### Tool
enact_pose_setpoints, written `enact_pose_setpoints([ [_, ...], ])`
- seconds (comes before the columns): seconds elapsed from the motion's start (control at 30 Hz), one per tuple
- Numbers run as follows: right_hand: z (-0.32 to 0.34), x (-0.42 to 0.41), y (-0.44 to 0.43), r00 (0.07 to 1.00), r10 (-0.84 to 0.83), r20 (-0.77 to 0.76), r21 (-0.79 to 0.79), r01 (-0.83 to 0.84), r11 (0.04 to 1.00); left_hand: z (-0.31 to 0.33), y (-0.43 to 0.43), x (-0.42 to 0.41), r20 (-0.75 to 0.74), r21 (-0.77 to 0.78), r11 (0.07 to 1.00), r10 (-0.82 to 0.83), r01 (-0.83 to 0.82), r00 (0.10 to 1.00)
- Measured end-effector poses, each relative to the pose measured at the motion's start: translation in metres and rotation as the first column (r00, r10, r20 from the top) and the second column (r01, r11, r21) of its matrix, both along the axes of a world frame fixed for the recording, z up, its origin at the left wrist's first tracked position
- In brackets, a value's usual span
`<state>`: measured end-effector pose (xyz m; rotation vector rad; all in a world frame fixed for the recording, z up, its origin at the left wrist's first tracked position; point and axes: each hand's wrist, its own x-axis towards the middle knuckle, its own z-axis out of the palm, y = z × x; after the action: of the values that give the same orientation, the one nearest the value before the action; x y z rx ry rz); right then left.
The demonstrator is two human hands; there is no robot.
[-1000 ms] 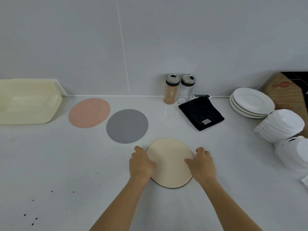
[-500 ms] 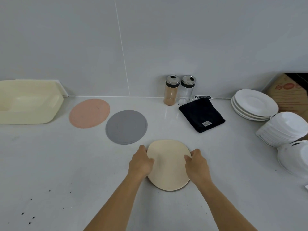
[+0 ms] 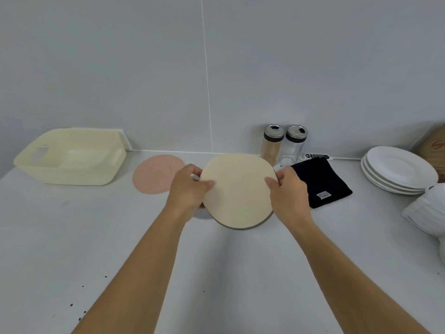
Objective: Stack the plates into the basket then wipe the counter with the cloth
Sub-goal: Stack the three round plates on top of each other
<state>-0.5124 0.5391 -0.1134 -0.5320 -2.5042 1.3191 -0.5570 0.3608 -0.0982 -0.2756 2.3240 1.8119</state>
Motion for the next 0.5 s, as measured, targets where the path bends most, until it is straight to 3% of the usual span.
enact_pose_setpoints([
  [0.27, 0.028, -0.076, -0.054, 0.993, -0.055, -0.105, 0.005, 0.055, 0.998, 0.034, -0.059, -0.075, -0.092, 0.036, 0.999, -0.011, 0.014, 0.996],
  [0.5, -0.030, -0.086, -0.071, 0.989, -0.089, 0.122, -0.001, 0.089, 0.996, -0.030, -0.067, -0.093, 0.044, -0.014, 0.999, -0.048, 0.048, 0.998],
])
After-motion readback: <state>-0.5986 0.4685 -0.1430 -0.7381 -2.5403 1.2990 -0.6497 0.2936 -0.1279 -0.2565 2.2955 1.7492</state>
